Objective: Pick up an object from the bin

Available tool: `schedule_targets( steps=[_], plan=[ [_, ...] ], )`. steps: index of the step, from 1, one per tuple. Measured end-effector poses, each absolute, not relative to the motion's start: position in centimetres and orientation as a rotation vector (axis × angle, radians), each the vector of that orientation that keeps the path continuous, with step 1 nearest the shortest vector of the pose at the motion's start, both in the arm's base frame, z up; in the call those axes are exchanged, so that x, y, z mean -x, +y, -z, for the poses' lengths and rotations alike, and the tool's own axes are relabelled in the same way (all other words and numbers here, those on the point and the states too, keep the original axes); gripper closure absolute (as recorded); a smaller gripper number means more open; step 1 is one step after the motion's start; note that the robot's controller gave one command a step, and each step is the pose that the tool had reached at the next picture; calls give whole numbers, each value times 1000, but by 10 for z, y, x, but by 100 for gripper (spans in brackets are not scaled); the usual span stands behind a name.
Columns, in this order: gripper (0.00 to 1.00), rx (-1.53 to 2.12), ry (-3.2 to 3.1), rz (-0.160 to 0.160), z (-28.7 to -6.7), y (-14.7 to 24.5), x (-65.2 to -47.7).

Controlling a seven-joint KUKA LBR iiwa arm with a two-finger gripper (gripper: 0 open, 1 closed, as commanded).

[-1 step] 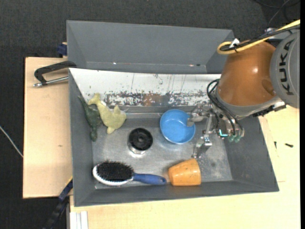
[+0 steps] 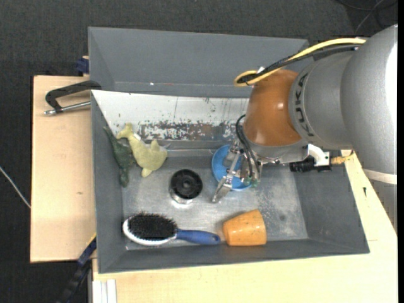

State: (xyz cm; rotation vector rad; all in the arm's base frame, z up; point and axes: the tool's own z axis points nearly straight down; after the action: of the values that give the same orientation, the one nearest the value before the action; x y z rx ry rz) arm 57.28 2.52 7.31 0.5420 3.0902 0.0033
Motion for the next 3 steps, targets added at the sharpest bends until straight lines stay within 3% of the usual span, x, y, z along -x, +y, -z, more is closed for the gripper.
schedule_targets(
  steps=[1, 2, 3],
  plan=[
    [0, -738, 3047, -6, -102, 35, -575],
    [0, -805, 3031, -4, -101, 24, -584],
    [0, -1008, 2970, -6, -74, 22, -580]
  ],
)
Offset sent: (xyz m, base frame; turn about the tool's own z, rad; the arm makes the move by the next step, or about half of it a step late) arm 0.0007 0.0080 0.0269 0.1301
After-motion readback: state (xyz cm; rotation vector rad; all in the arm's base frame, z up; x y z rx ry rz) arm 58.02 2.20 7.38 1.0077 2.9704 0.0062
